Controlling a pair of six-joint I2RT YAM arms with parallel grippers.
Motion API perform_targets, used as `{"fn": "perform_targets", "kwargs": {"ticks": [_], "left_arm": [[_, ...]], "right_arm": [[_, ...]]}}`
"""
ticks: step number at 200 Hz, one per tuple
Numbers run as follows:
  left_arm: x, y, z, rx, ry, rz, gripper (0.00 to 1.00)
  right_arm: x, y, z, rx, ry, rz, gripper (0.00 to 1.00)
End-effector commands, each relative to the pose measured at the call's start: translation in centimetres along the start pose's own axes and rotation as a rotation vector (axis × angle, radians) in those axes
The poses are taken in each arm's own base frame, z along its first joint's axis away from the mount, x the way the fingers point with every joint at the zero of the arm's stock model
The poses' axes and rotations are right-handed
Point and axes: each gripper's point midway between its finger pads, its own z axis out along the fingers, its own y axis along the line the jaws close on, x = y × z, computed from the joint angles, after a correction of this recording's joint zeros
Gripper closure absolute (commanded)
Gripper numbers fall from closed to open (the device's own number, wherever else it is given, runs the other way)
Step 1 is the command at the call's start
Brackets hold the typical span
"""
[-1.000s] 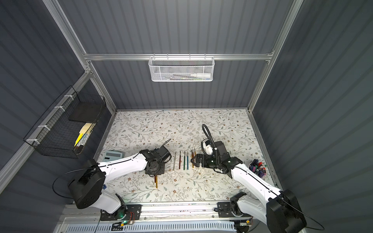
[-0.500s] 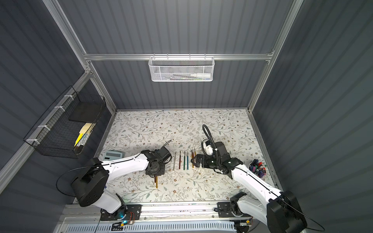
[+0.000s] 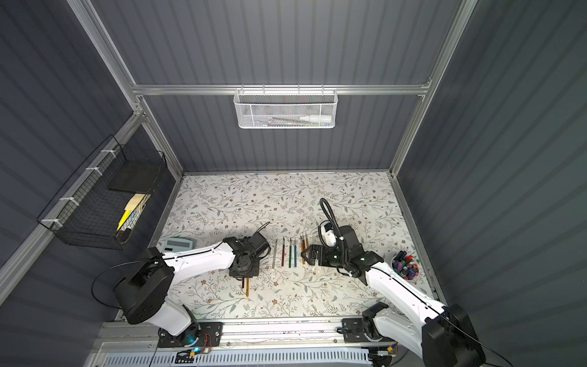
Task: Remove protective caps from carving knives
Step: Pick up the carving knife from the center of the board.
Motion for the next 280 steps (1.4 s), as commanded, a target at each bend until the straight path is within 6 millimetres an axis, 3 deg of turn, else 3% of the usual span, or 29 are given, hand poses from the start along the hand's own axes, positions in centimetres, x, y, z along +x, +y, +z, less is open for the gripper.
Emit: {"fn": "perform_targets", "kwargs": {"ticks": [1, 35, 57, 71, 112, 154, 206, 280], "left_arm": [[0.8, 0.4, 0.8, -0.008, 0.032, -0.012, 0.84], [0.8, -0.1, 1.0, 0.020, 0.032, -0.012, 0.89], [-0.1, -1.5, 0.0, 0.085, 0.008, 0.000, 0.91], [-1.1, -3.4, -1.3, 0.177, -0.026, 0.021, 0.93], [-4.1, -9.8, -6.1, 0.506, -0.123, 0.110, 0.95], [-5.2, -13.9, -10.3, 0.746, -0.186, 0.202, 0.95], [-4.8, -15.9, -11.7, 0.887, -0.192, 0.266, 0.96], [-4.1, -17.1, -11.9, 0.998, -0.184, 0.264, 0.96]], "right_arm": [[0.2, -0.2, 0.0, 0.010, -0.008, -0.002, 0.01], [0.0, -0.2, 0.0, 0.011, -0.012, 0.001, 0.01], [-0.4, -0.7, 0.0, 0.039, -0.030, 0.035, 0.01], [-0.7, -0.6, 0.0, 0.040, -0.040, 0.069, 0.02], [-1.7, 2.3, 0.3, -0.123, -0.073, 0.121, 0.08], [-2.5, 3.4, 1.2, -0.179, -0.076, 0.149, 0.21], [-3.4, 3.6, 0.9, -0.160, -0.104, 0.145, 0.38], [-3.9, 4.5, 1.2, -0.178, -0.079, 0.127, 0.43]]}}
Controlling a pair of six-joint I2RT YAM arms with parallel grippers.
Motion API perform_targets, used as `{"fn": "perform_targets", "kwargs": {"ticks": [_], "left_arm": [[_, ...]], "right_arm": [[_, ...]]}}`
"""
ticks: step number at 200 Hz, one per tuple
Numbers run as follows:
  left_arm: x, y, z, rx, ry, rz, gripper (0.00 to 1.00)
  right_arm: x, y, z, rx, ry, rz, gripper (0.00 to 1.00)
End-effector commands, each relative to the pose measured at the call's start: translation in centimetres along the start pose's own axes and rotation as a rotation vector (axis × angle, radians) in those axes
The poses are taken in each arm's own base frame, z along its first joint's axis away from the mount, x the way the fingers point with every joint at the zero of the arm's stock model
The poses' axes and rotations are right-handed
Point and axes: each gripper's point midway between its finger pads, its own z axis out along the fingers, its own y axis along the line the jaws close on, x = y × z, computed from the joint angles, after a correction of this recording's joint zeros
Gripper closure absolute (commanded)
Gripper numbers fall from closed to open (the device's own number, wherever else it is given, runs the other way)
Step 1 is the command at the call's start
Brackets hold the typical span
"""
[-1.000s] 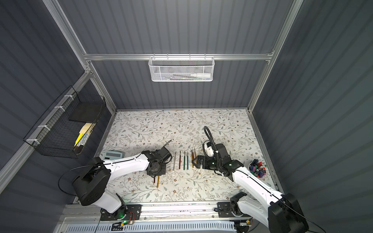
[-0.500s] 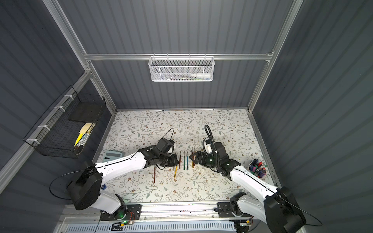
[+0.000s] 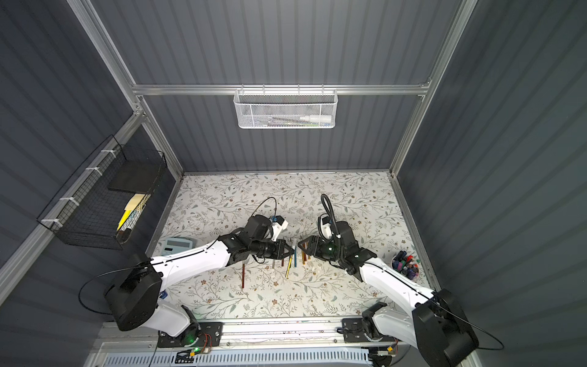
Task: Remove protective caps from carving knives
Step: Pick up the carving knife from the center of the board, then remove the protective sleeve from the carving knife.
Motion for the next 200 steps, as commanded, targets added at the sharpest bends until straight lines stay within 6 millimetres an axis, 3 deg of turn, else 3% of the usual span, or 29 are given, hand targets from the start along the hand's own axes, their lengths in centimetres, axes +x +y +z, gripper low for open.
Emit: {"fn": "perform_targets", "kwargs": {"ticks": [1, 91, 127, 164, 200], "left_arm": [[0.2, -0.7, 0.0, 0.058, -0.002, 0.000, 0.96], [-0.1, -1.8, 0.4, 0.132, -0.004, -0.014, 0.95], [0.2, -1.8, 0.8, 0.145, 0.002, -0.024, 0.95], [0.7, -1.8, 1.0, 0.142, 0.013, -0.025, 0.94], [1.4, -1.4, 1.6, 0.122, 0.036, -0.031, 0.82]], "right_arm": [[-0.6, 1.5, -0.1, -0.032, -0.003, -0.023, 0.43], [-0.3, 2.2, 0.8, -0.055, 0.028, -0.037, 0.53], [-0.2, 2.4, 1.1, -0.057, 0.034, -0.041, 0.63], [-0.4, 2.7, 1.2, -0.060, 0.023, -0.043, 0.79], [-0.5, 2.8, 1.0, -0.056, 0.016, -0.043, 0.90]]}}
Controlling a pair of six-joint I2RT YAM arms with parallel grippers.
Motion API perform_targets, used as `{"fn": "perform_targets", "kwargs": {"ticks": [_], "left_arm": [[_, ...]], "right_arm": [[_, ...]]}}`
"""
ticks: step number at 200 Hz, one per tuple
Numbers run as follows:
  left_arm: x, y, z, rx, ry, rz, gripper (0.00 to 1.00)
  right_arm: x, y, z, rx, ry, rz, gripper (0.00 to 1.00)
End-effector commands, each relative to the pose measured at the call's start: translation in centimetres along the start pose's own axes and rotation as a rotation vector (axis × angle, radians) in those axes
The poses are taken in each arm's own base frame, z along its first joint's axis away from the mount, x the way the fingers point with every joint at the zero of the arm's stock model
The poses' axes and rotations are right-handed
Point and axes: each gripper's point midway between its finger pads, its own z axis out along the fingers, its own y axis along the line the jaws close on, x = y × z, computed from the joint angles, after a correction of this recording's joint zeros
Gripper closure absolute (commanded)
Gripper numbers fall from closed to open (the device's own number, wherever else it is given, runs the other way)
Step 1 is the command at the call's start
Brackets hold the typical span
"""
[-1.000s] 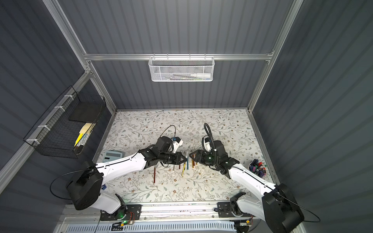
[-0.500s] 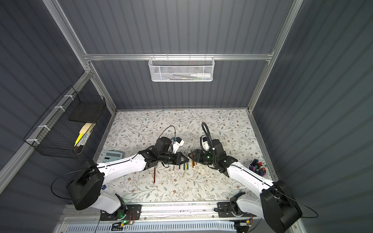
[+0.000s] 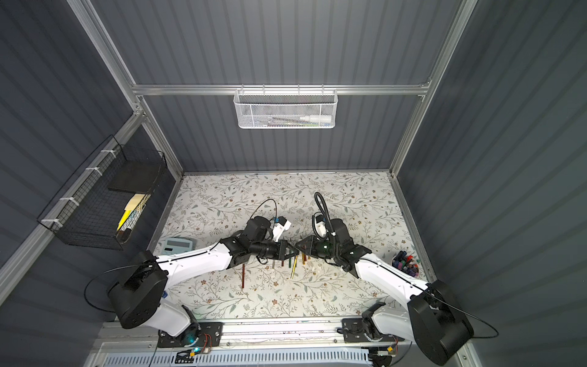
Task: Remove protective caps from carving knives
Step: Remove the protective sleeve from the carving knife.
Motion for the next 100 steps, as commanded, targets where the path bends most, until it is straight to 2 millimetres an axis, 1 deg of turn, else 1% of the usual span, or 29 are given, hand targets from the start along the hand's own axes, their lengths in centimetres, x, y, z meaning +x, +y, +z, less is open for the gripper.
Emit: {"fn": "perform_targets", "kwargs": {"ticks": [1, 20, 38, 55, 75, 100], "left_arm": [[1.4, 0.6, 0.7, -0.009, 0.041, -0.014, 0.81], [1.8, 0.6, 0.9, -0.003, 0.045, -0.016, 0.74], [1.9, 0.6, 1.0, 0.000, 0.046, -0.016, 0.75], [2.0, 0.5, 1.2, 0.004, 0.049, -0.016, 0.78], [2.1, 0.5, 1.2, 0.002, 0.049, -0.015, 0.87], [2.0, 0.6, 1.0, -0.012, 0.044, -0.004, 0.93]], "right_arm": [[-0.8, 1.2, -0.2, -0.021, -0.026, -0.020, 0.90], [-0.9, 1.2, -0.3, -0.016, -0.035, -0.019, 0.90], [-0.8, 1.1, -0.4, -0.017, -0.035, -0.015, 0.90], [-0.9, 1.2, -0.4, -0.017, -0.038, -0.013, 0.90], [-1.0, 1.0, -0.5, -0.007, -0.046, -0.011, 0.91], [-1.1, -0.1, -0.6, 0.051, -0.063, 0.004, 0.92]]}}
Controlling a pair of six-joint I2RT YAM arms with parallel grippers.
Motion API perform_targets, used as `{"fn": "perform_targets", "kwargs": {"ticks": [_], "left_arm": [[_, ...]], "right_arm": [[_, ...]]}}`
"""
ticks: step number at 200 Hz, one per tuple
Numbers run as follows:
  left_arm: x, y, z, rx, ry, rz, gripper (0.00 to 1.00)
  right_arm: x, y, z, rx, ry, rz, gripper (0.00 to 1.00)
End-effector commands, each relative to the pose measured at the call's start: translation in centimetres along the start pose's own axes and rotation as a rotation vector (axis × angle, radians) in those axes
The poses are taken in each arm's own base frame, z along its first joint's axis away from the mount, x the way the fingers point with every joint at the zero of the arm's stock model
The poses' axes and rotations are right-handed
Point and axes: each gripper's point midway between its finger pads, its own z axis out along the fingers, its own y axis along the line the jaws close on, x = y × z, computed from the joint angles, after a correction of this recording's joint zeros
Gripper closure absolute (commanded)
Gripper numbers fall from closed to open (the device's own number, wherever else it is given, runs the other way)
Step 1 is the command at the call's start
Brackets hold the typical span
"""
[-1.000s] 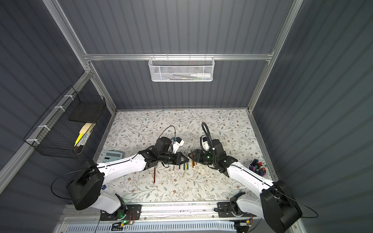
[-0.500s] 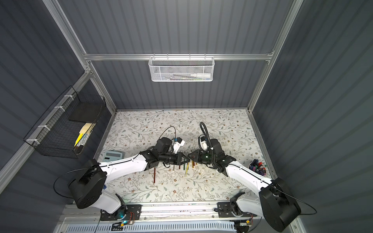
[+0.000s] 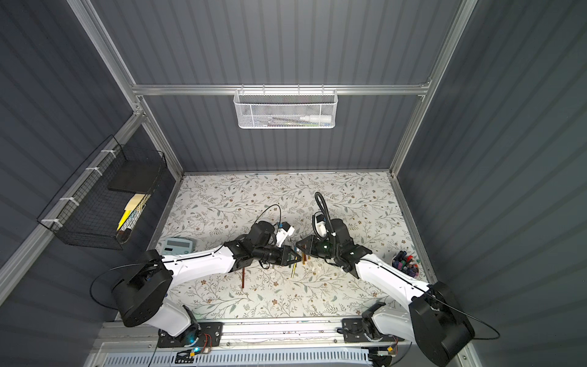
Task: Remove protective caps from carving knives
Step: Remove the protective sleeve from the carving knife.
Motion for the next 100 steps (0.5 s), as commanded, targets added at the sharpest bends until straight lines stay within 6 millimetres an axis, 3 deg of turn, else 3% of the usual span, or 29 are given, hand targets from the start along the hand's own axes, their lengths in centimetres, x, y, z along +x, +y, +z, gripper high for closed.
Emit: {"fn": "perform_targets", "kwargs": {"ticks": [1, 28, 100], "left_arm": [[0.5, 0.5, 0.1, -0.017, 0.007, 0.006, 0.93], [0.9, 1.6, -0.1, -0.140, 0.032, 0.037, 0.97], [2.3, 2.7, 0.6, -0.221, 0.076, 0.039, 0.99]], "right_arm": [[-0.9, -0.2, -0.4, 0.045, -0.045, 0.009, 0.92], [-1.6, -3.3, -1.4, 0.233, -0.104, 0.038, 0.95], [-2.6, -4.7, -2.8, 0.355, -0.170, 0.069, 0.96]]}}
